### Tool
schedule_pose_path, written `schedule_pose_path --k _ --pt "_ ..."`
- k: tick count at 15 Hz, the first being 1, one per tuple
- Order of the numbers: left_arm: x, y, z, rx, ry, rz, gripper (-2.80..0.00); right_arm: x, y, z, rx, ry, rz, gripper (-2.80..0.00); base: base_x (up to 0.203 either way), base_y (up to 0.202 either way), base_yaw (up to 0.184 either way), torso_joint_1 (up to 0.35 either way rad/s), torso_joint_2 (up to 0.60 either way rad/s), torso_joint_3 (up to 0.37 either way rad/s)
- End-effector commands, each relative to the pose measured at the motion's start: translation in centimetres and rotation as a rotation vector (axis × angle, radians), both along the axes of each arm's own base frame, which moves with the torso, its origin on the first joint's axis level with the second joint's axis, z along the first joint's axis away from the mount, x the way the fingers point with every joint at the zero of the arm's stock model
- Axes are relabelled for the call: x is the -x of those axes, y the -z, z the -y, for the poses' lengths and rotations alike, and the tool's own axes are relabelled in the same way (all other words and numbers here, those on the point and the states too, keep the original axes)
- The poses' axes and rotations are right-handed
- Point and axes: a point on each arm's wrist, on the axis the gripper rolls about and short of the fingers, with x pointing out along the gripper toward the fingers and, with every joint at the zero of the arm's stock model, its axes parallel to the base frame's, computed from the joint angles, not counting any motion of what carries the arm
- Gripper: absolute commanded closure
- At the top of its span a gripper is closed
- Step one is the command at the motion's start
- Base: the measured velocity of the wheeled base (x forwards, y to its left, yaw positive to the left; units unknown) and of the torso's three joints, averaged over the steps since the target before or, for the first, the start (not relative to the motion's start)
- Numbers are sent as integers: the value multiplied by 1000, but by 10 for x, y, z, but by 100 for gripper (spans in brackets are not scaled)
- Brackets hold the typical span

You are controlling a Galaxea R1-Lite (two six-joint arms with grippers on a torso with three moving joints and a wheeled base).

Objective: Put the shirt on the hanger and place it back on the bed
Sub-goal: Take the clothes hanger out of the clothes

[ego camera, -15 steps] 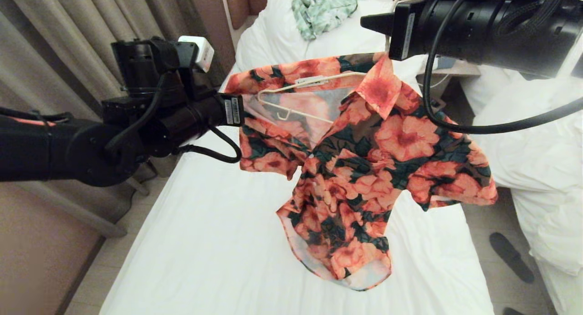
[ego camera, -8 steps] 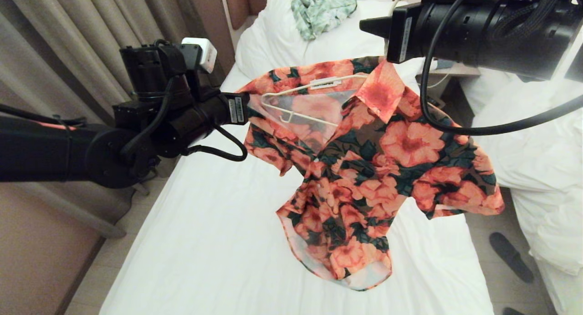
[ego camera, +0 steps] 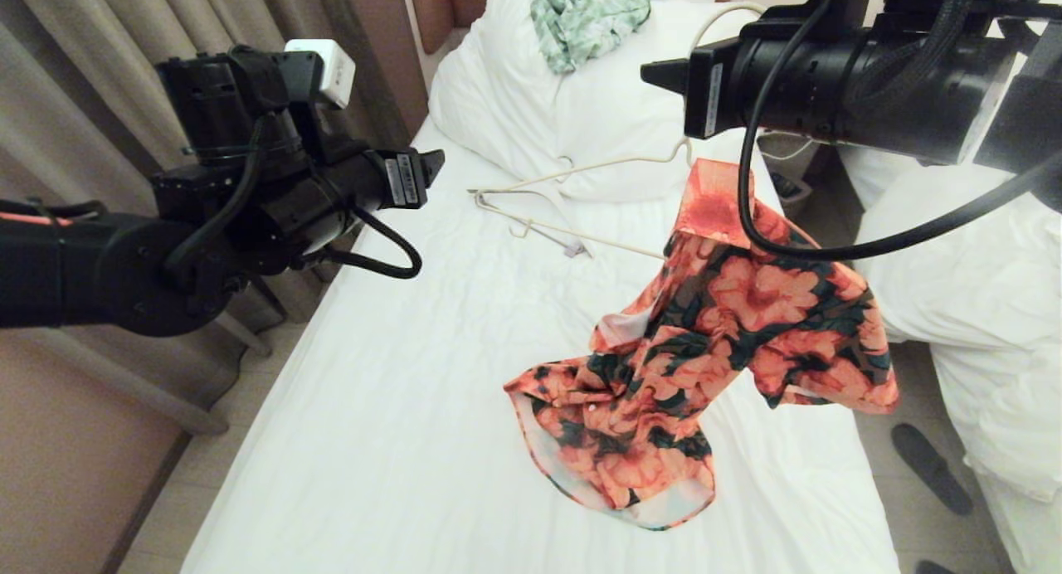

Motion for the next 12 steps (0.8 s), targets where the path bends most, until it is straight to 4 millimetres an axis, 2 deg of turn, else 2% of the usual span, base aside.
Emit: schedule_pose_path --k 1,8,12 --pt "0 -5 -7 7 -19 17 0 -5 5 -3 8 -2 -10 0 0 0 0 0 0 0" --pt "-4 -6 -12 8 -39 19 0 -18 20 -12 16 -4 -33 0 0 0 0 0 0 0" --pt "-12 -5 -17 10 -62 20 0 -33 30 -25 -87 -11 21 0 0 0 0 0 0 0"
